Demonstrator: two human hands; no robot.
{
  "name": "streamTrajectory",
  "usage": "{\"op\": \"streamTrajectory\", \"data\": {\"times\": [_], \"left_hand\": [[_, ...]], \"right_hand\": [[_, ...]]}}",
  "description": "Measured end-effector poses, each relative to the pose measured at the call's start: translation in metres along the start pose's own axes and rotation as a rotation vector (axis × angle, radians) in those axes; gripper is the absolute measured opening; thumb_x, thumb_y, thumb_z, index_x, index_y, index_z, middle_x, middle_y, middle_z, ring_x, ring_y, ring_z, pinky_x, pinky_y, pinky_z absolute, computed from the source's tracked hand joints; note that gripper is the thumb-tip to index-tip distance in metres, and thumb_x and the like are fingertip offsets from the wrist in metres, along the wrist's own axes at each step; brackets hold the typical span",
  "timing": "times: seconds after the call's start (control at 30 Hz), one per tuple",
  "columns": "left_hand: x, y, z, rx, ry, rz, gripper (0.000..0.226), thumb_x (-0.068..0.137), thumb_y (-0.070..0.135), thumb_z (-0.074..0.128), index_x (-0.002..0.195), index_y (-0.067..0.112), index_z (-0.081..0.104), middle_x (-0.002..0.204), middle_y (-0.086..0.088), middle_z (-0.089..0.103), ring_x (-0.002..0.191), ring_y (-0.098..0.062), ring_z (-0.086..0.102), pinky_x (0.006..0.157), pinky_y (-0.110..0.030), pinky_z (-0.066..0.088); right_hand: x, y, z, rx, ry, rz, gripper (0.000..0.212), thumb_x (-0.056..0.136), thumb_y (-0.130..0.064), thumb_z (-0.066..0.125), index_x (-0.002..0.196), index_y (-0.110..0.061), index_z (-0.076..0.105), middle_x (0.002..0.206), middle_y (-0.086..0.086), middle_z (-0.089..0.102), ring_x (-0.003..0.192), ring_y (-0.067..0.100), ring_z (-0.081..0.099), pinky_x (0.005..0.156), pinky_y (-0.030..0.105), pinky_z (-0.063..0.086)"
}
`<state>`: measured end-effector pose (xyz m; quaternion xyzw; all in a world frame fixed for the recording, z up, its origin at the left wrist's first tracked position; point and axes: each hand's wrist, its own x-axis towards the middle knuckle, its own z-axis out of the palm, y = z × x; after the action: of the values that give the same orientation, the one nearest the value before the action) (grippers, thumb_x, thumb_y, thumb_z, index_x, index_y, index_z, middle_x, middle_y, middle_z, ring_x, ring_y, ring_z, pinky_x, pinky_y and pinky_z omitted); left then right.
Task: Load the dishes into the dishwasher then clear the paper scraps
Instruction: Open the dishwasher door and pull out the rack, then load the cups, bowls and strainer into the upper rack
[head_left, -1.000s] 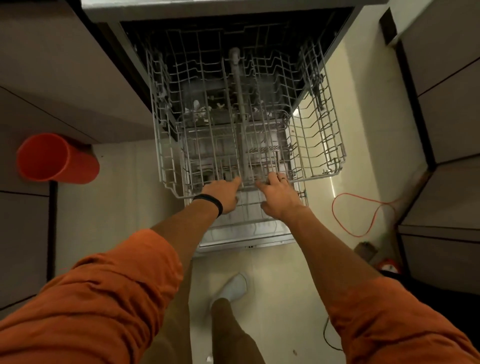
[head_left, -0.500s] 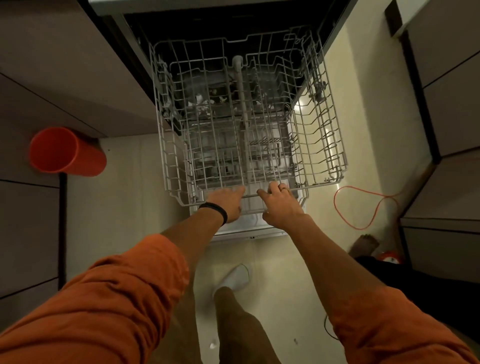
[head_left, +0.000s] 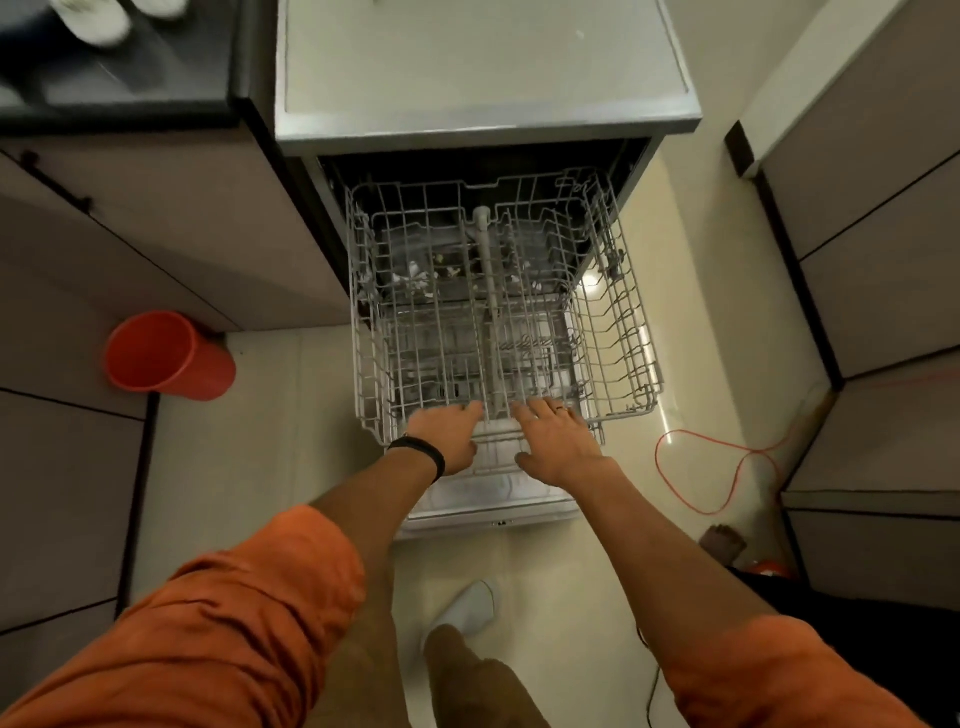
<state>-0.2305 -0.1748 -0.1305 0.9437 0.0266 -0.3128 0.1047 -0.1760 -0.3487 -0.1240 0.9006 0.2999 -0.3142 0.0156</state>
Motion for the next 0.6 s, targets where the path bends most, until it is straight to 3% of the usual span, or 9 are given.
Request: {"op": "streamTrajectory", "data": {"times": [0.3, 0.43, 0.6], "left_hand": [[-0.058, -0.051, -0.087, -0.038, 0.258, -0.031, 0.047, 0.099, 0.031, 0.05, 0.142, 0.02, 0.038, 0.136, -0.006, 0.056, 0.119, -0.03, 0.057, 0.096, -0.046, 0.045], [-0.079, -0.092, -0.123, -0.044, 0.376, -0.04, 0.057, 0.097, 0.033, 0.051, 0.15, 0.02, 0.033, 0.148, -0.004, 0.048, 0.129, -0.028, 0.051, 0.102, -0.046, 0.041], [-0.107, -0.158, -0.163, -0.071, 0.507, -0.001, 0.05, 0.097, 0.033, 0.052, 0.145, 0.023, 0.039, 0.147, -0.001, 0.05, 0.13, -0.025, 0.052, 0.104, -0.045, 0.04]], "right_hand": [[-0.014, -0.058, -0.093, -0.014, 0.214, -0.049, 0.08, 0.093, -0.038, 0.063, 0.158, -0.023, 0.019, 0.161, 0.007, 0.028, 0.152, 0.03, 0.018, 0.123, 0.052, 0.018], [-0.011, -0.096, -0.135, -0.034, 0.31, -0.067, 0.079, 0.094, -0.039, 0.062, 0.158, -0.025, 0.019, 0.161, 0.004, 0.03, 0.152, 0.028, 0.02, 0.123, 0.051, 0.019], [0.009, -0.158, -0.173, -0.044, 0.383, -0.072, 0.078, 0.094, -0.042, 0.061, 0.158, -0.028, 0.018, 0.162, 0.001, 0.027, 0.153, 0.026, 0.017, 0.124, 0.049, 0.017]]}}
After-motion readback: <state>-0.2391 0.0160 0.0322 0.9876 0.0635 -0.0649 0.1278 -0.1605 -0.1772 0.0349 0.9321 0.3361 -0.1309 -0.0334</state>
